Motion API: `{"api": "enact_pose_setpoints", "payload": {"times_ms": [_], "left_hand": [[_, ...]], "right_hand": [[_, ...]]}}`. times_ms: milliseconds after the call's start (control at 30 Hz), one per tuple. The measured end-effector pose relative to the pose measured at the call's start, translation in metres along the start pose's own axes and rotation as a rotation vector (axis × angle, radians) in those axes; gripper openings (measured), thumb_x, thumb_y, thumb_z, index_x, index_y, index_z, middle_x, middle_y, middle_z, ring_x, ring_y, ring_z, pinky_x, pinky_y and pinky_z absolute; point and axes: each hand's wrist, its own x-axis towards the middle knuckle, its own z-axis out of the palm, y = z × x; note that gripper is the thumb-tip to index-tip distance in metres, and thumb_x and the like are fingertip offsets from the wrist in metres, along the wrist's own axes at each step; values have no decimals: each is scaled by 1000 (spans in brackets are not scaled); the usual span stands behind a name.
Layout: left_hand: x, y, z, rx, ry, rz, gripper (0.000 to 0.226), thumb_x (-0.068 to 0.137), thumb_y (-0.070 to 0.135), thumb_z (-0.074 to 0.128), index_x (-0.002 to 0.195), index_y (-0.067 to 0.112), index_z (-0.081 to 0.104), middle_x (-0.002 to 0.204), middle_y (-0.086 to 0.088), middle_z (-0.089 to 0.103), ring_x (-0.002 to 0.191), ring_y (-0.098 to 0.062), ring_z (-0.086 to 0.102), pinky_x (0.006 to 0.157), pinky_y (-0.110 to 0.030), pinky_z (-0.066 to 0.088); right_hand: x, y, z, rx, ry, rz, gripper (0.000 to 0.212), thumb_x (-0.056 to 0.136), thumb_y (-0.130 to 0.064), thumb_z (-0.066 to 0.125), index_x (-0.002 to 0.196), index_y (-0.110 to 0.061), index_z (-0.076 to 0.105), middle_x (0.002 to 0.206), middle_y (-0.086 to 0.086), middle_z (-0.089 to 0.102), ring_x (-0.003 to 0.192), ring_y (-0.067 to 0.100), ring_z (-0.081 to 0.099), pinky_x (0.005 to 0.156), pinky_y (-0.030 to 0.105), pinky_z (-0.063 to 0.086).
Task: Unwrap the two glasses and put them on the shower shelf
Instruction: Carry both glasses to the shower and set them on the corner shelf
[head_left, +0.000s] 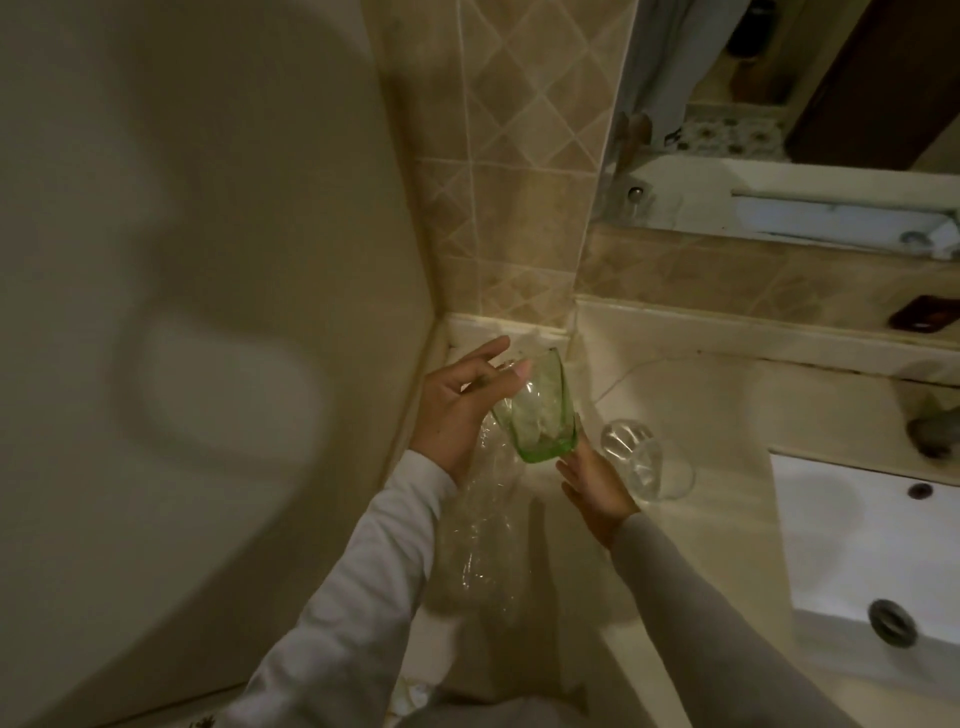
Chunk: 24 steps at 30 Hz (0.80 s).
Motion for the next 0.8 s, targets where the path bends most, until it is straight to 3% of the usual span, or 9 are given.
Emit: {"api": "enact_pose_setpoints", "payload": {"times_ms": [100,167,267,400,467,533,567,733,800], "left_hand": [[4,-15,13,-299,-3,-164,32,68,31,87,79,5,71,130,-16,67,127,-33,59,109,-56,43],[4,-20,23,-408,-20,-267,61,63,36,93,103,1,63,130,-26,63,123,-43,59,104,-62,45],[4,-27,35,-406,-25,-328,75,53,44,96,107,8,58,115,-21,65,104,-38,66,86,-54,57],[3,-44,48,-431,-27,-420,80,68,44,84,126,-5,56,132,-19,59,116,-38,59,104,-55,47],[4,-52,53,-438,-65,-476,63,65,48,85,113,8,71,118,-12,70,105,-33,68,98,-51,53],[5,-63,59,-458,-78,-506,42,58,52,89,84,21,78,97,-6,76,90,-26,75,79,-41,60],[5,-69,63,-487,-59,-531,40,57,52,90,80,22,78,96,-6,77,90,-25,75,76,-39,60],[4,-98,80,-634,45,-554,43,80,56,74,91,16,82,109,-10,77,101,-29,73,101,-48,52],[2,-106,82,-650,56,-588,50,79,62,72,91,15,82,108,-10,77,102,-33,72,96,-50,54]], "right_hand": [[-10,-4,-22,24,98,-114,59,95,-61,57,144,-28,55,145,-1,59,129,23,57,113,42,43],[-15,-6,-39,15,197,-205,41,99,-44,62,127,-13,63,133,21,63,123,37,60,110,50,48],[-23,-11,-66,-18,272,-266,54,97,-40,67,142,-13,57,139,15,63,124,27,64,111,50,47],[-27,-12,-101,-94,387,-313,58,89,-44,76,141,-25,57,132,1,68,119,12,65,109,40,50],[-28,-6,-113,-132,445,-351,65,83,-50,79,140,-32,56,129,-11,66,120,9,63,109,39,50],[-30,3,-123,-188,477,-364,81,72,-62,81,143,-41,50,138,-16,59,128,10,53,108,36,46],[-30,8,-128,-216,470,-358,91,66,-65,82,146,-43,45,145,-16,54,132,10,48,108,36,45],[-22,26,-144,-314,351,-292,138,43,-77,87,158,-40,20,161,-9,38,138,12,38,112,37,40],[-17,32,-147,-338,306,-275,147,36,-79,87,159,-38,17,161,-7,38,139,14,39,110,34,40]]}}
